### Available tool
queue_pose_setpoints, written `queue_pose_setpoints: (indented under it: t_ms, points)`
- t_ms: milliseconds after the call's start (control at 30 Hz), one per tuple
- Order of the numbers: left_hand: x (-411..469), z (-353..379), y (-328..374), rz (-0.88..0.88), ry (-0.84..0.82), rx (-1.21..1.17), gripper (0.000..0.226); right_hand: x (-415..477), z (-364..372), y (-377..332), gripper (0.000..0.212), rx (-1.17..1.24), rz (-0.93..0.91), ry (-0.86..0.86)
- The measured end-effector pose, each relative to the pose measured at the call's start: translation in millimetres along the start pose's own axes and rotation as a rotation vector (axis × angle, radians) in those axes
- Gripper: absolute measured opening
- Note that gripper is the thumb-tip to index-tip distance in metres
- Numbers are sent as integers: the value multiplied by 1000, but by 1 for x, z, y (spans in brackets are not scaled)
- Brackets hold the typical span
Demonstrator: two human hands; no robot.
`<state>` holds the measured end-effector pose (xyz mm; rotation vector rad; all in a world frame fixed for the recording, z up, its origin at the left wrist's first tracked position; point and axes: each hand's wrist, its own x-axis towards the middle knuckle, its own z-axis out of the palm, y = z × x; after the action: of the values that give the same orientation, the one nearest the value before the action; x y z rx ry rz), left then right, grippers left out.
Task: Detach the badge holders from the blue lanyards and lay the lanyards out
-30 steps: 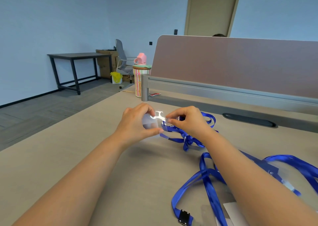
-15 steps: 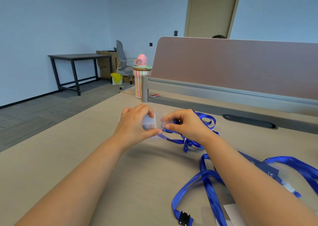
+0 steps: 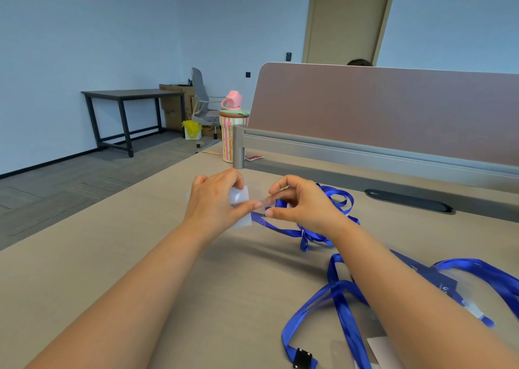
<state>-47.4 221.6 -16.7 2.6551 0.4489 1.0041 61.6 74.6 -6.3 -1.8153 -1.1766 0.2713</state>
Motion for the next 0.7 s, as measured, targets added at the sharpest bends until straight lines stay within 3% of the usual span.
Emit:
queue_pose_setpoints:
  t_ms: [200, 333, 700]
  points:
    - [-1, -5, 7, -34, 35, -24, 56, 0, 3, 0, 20, 33, 9, 49]
    - [1, -5, 3, 42, 42, 41, 36, 0, 3, -2, 16, 107, 23, 36]
    - [3, -9, 7, 107, -66, 84, 26, -1, 4, -7, 25, 140, 23, 118]
